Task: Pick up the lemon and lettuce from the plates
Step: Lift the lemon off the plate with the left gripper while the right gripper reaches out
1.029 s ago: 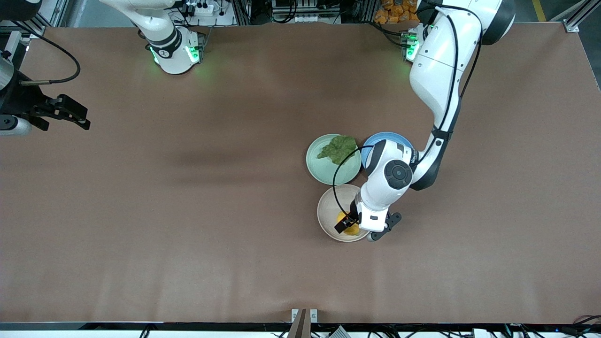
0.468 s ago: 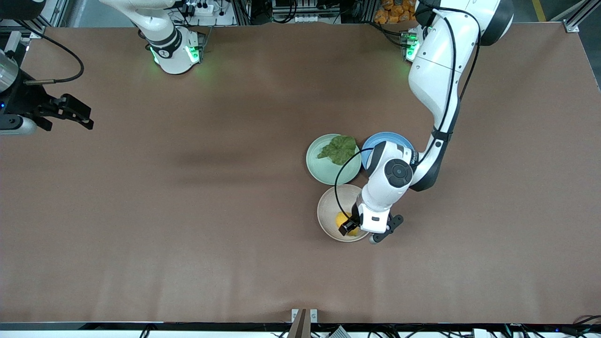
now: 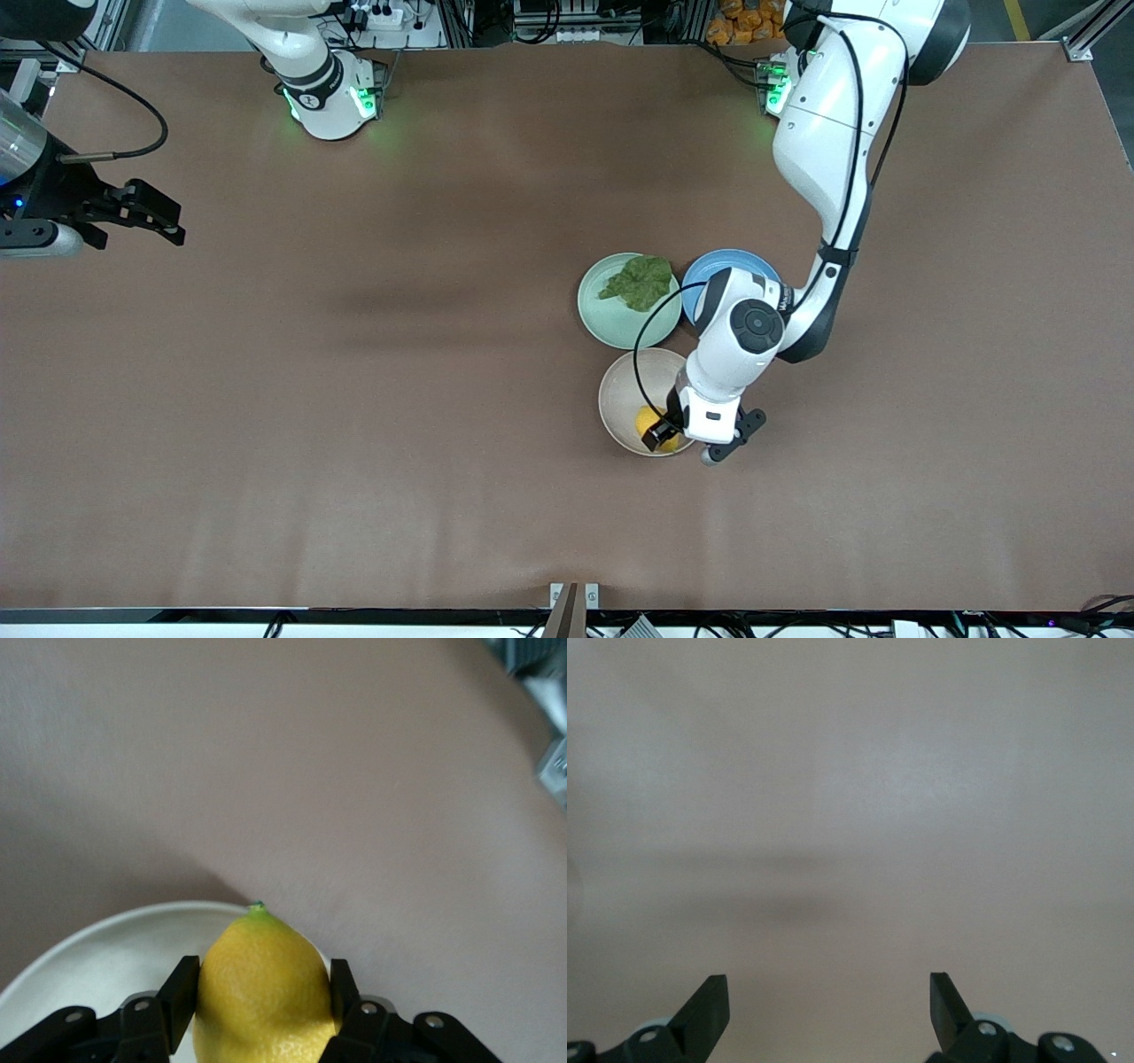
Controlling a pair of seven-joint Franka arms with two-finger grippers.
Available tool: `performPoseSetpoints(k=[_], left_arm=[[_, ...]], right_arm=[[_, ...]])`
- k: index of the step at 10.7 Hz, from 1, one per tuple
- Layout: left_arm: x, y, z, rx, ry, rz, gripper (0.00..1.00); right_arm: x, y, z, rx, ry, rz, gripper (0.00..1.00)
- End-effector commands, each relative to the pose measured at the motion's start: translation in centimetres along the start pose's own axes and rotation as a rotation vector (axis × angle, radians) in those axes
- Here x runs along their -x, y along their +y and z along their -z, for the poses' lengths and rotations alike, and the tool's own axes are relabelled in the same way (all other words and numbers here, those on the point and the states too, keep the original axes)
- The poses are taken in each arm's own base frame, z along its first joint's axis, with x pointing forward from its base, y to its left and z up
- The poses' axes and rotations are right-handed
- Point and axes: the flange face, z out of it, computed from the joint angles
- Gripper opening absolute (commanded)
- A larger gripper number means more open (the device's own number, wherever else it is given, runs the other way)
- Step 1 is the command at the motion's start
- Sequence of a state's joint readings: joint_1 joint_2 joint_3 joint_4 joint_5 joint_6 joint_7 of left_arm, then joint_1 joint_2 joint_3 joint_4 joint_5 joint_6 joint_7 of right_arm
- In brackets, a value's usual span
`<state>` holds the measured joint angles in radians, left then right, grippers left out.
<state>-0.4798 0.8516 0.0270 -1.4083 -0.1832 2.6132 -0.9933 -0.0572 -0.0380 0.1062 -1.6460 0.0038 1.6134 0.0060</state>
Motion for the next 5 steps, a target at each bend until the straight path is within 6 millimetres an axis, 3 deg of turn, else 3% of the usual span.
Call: performPoseSetpoints(k=[1, 3, 5], left_arm=[[-2.6, 0.3, 4.5, 0.008, 0.042, 0.012, 0.00], [-5.3, -0.9, 7.8, -0.081, 0.006, -0.020, 0.00], [-8.5, -4.1, 10.1, -0.193, -0.074, -0.117, 0.00]], right_arm=[[-0.2, -1.3, 0.0, -0.011, -0.005, 0.023, 1.00], [-0.6, -2.9, -0.6, -0.014, -0.009, 0.044, 1.00], [-0.9, -5.6, -1.4, -0.022, -0.021, -0.021, 1.00]])
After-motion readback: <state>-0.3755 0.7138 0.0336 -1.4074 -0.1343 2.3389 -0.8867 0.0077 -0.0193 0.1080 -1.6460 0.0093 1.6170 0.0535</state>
